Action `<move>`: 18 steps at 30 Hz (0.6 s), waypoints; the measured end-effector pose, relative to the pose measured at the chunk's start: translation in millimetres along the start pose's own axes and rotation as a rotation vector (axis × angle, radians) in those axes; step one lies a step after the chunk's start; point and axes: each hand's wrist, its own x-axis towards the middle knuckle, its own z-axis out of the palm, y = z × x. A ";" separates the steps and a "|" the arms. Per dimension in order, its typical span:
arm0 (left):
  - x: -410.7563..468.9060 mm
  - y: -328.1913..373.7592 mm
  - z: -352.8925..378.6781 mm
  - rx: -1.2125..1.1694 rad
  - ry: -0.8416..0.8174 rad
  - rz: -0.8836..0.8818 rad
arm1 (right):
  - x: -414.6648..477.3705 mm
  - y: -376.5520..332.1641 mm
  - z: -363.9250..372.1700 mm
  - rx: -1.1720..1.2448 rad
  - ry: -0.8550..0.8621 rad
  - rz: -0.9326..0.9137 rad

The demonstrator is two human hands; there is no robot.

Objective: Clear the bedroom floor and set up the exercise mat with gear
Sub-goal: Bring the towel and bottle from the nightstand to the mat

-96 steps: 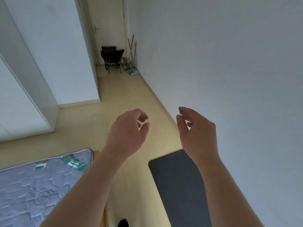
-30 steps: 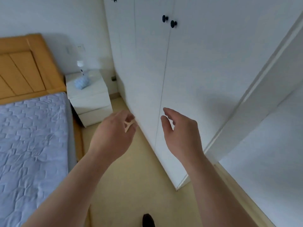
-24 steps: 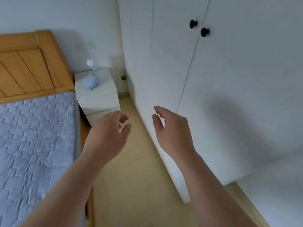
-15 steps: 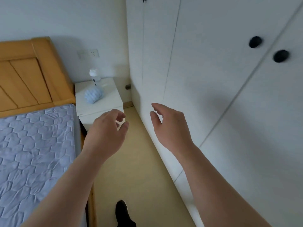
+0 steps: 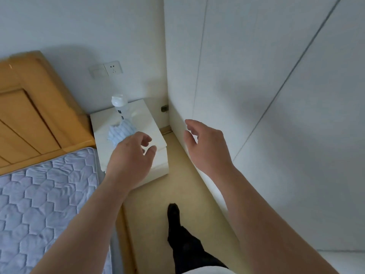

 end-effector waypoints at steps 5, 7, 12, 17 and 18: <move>101.8 -48.8 7.0 0.101 -0.078 -0.045 | 112.2 1.1 74.2 0.027 -0.055 -0.001; 140.7 -67.2 -0.5 0.123 -0.119 -0.085 | 156.2 -5.3 101.7 0.049 -0.108 0.016; 228.4 -121.0 -11.0 0.200 -0.176 -0.110 | 245.9 -30.9 164.0 0.016 -0.244 0.022; 307.8 -191.2 18.6 0.439 -0.412 -0.014 | 297.9 -35.1 227.8 -0.023 -0.309 0.061; 324.9 -206.4 29.6 0.487 -0.474 0.019 | 305.7 -33.1 242.6 -0.032 -0.317 0.085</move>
